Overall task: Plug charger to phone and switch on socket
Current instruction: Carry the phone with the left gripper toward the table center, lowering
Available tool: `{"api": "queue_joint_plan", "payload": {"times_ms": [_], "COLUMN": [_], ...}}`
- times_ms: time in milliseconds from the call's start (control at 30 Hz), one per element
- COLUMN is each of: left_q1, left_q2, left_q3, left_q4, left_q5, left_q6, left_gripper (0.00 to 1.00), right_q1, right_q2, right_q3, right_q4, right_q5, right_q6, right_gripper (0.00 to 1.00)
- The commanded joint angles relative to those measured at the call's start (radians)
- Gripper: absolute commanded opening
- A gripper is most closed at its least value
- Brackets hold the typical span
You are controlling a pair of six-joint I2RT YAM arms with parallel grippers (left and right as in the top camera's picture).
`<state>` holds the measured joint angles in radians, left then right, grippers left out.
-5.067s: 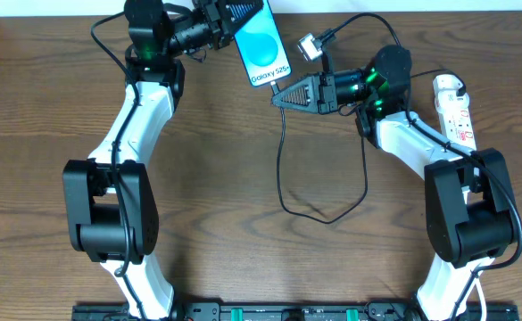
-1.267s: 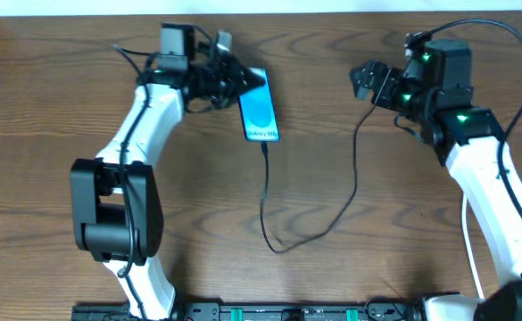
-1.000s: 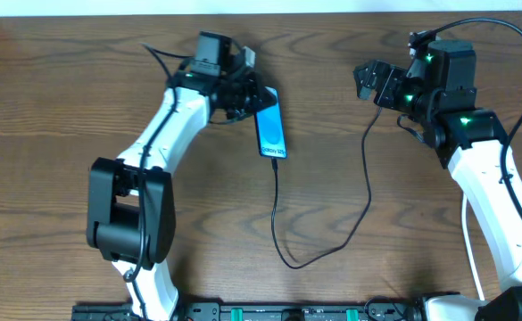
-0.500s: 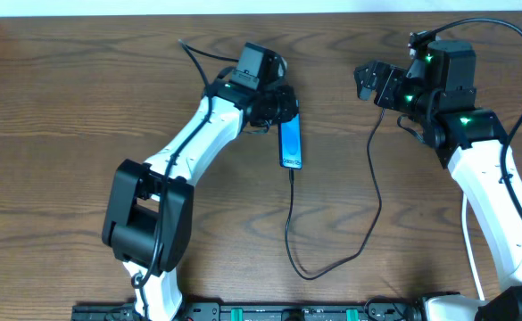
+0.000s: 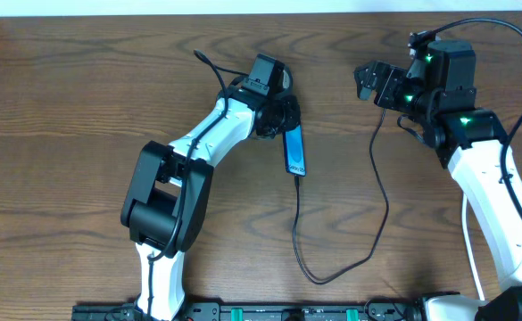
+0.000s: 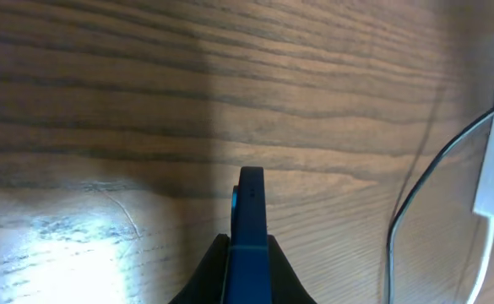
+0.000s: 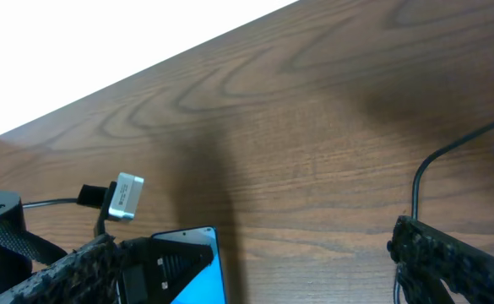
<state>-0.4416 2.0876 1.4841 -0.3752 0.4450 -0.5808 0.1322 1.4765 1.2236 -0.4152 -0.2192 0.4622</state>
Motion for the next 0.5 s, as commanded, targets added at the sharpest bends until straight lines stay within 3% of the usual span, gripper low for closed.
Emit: {"api": "queue_joint_plan", "payload": {"times_ms": [0, 467], "left_q1": [-0.001, -0.003], "left_q2": [0.005, 0.005], "left_q3": [0.008, 0.007], "left_q4": [0.006, -0.044], "left_q5": [0.003, 0.017], "left_q6": [-0.08, -0.079], "left_gripper": [0.08, 0.07], "right_q1": [-0.002, -0.002], "right_q2": [-0.005, -0.004], "right_q3": [0.006, 0.006], "right_q4": [0.0, 0.0], "right_q5": [0.012, 0.06], "right_q6": [-0.015, -0.015], "right_gripper": [0.99, 0.99]}}
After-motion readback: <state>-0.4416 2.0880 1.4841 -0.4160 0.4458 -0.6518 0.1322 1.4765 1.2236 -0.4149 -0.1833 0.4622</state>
